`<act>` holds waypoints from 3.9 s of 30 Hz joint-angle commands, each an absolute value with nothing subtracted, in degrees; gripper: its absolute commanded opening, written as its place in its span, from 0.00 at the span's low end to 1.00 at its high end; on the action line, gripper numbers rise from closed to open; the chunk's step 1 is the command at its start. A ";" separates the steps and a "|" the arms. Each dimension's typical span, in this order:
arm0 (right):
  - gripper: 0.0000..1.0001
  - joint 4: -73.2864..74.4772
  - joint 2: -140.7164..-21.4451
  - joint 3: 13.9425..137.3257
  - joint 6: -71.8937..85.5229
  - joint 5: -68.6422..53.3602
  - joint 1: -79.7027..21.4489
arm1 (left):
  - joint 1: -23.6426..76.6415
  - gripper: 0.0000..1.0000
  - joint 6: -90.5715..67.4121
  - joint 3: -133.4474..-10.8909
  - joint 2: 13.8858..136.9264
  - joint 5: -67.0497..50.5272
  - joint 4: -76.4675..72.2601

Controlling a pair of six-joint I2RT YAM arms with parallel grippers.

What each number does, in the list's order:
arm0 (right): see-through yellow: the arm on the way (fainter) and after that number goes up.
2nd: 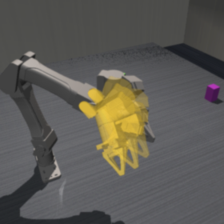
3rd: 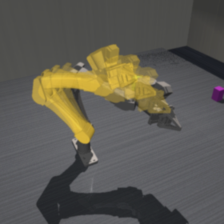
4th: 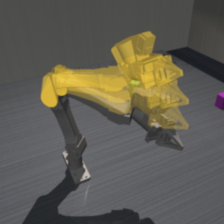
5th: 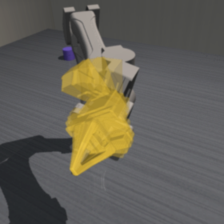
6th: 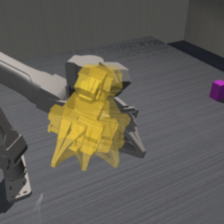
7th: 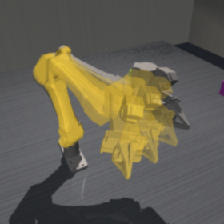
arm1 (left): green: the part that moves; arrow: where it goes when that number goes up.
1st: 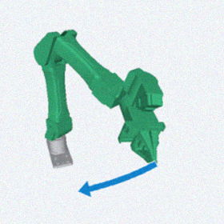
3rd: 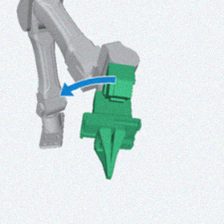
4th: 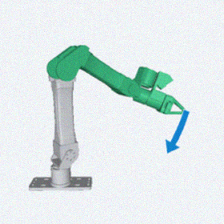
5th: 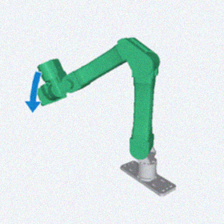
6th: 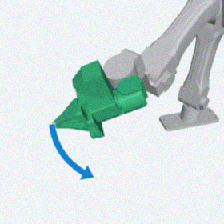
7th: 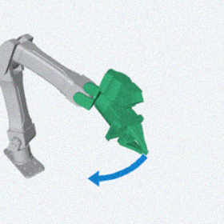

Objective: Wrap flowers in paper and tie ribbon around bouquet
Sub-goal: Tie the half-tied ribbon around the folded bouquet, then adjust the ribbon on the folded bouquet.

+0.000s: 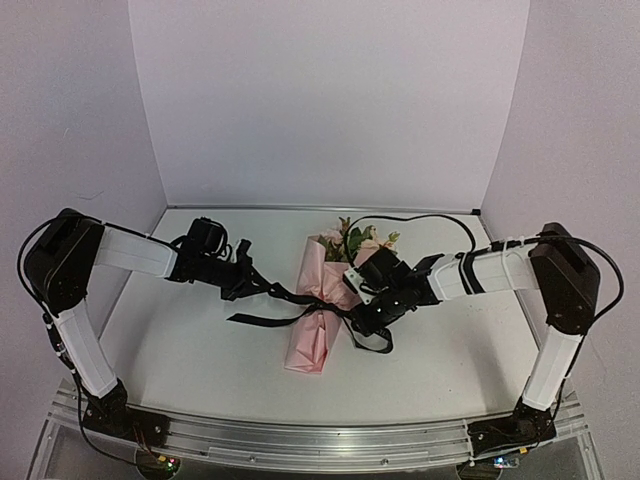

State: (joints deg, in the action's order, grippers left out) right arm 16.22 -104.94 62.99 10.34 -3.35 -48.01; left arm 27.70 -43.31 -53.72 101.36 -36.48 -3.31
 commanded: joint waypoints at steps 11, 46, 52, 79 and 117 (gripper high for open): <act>0.00 18.01 -102.07 58.63 19.06 -0.04 -47.90 | 26.98 0.00 -42.90 -55.35 101.87 -34.08 -1.19; 0.00 23.17 -93.27 47.48 36.96 10.21 -46.56 | 20.63 0.00 -47.51 -46.12 100.54 -34.09 -6.01; 0.00 22.42 -93.11 49.28 34.68 6.90 -46.64 | 20.62 0.00 -45.34 -48.93 100.96 -36.34 -4.97; 0.62 37.21 -96.57 76.84 39.15 10.20 -49.78 | 25.62 0.67 -34.54 -56.66 92.67 -24.14 5.00; 0.17 31.78 -117.66 89.18 41.48 1.85 -51.06 | 38.97 0.54 -25.36 -68.54 109.08 -33.24 10.86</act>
State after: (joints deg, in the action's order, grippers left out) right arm 32.56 -116.59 87.25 41.57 0.80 -50.94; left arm 38.67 -26.82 -69.06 110.02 -33.36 10.95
